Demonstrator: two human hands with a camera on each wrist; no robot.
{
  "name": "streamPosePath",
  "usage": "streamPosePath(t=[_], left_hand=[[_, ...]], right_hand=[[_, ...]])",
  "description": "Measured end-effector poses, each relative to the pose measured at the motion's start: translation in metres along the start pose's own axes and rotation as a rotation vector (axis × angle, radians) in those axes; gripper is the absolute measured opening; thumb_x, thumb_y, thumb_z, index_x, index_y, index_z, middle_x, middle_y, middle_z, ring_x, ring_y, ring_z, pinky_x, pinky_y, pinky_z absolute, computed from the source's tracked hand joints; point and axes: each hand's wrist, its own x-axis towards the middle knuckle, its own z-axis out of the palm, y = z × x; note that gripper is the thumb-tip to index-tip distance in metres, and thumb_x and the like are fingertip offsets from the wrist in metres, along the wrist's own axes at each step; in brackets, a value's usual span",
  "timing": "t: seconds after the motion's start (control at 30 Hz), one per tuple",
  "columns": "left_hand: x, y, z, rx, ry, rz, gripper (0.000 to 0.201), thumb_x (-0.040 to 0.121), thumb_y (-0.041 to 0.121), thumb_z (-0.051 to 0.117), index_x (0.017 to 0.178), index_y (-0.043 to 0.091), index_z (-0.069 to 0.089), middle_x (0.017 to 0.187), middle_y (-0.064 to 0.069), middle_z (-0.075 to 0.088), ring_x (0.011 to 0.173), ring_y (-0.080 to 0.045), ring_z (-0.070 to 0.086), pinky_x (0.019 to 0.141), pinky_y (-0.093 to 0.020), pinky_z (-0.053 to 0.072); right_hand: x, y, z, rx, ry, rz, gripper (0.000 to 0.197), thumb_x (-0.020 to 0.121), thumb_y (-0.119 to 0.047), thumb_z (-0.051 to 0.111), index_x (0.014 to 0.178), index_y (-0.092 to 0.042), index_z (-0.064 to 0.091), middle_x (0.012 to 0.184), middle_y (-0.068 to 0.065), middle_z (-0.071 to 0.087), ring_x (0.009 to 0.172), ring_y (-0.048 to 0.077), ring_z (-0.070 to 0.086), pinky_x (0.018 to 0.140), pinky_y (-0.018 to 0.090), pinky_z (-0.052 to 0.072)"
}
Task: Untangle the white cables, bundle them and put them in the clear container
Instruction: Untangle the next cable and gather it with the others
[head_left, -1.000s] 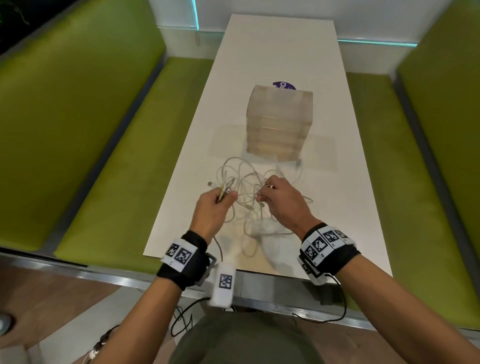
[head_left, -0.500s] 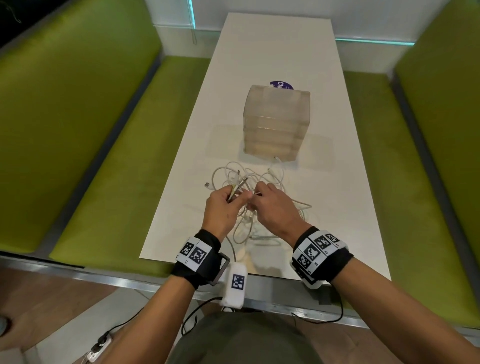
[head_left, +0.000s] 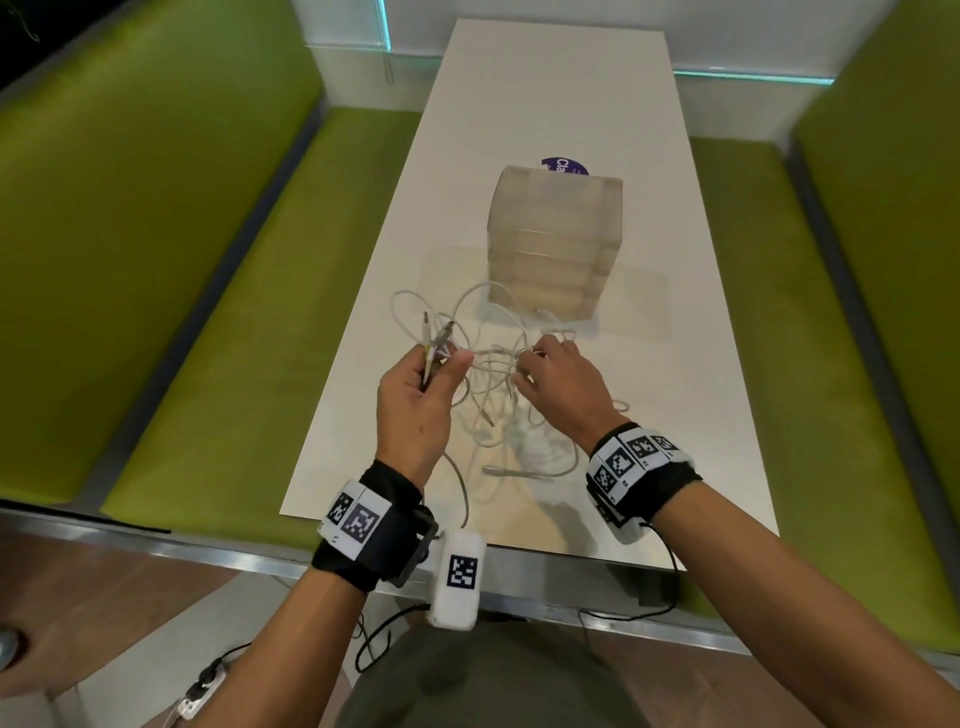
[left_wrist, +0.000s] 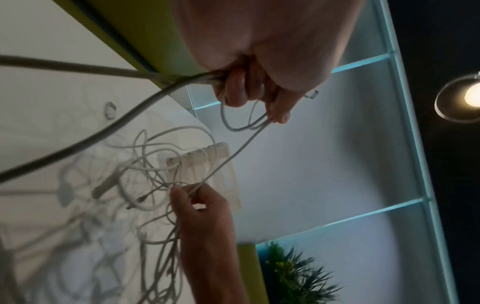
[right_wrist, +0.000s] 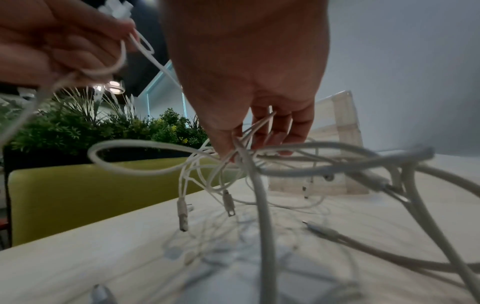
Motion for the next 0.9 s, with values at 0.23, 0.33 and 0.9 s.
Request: streamPosePath(t=[0.23,0.33,0.9], left_hand=[[0.01,-0.029,-0.024,0.176,0.062,-0.06,0.019,0.093,0.024,0.059,0.084,0.008,0.059,0.06,0.007,0.042,0.054,-0.009,0.034,0.058,-0.032,0.033],[0.005,-0.043,-0.008,0.268,-0.091,-0.098,0.018,0.093,0.022,0.06,0.083,0.007,0.059,0.055,0.012,0.044,0.049,-0.003,0.036,0.053,-0.025,0.033],[0.007,-0.04,0.009,0.218,0.024,-0.02,0.023,0.098,0.019,0.048,0.076,0.015,0.053,0.063,0.004,0.048,0.053,-0.002,0.042,0.057,-0.021,0.037]], right_hand=[[0.0,0.007,-0.003,0.012,0.128,-0.14,0.005,0.073,-0.013,0.077,0.075,-0.011,0.074,0.084,0.011,0.065,0.073,0.036,0.058,0.053,0.034,0.048],[-0.004,-0.007,-0.006,0.018,0.193,-0.232,0.008,0.067,-0.01,0.079,0.072,-0.013,0.073,0.08,0.008,0.062,0.07,0.032,0.057,0.054,0.034,0.048],[-0.007,-0.026,-0.004,0.005,0.058,-0.131,0.017,0.084,-0.022,0.065,0.084,-0.005,0.071,0.097,0.011,0.059,0.087,0.032,0.056,0.067,0.041,0.05]])
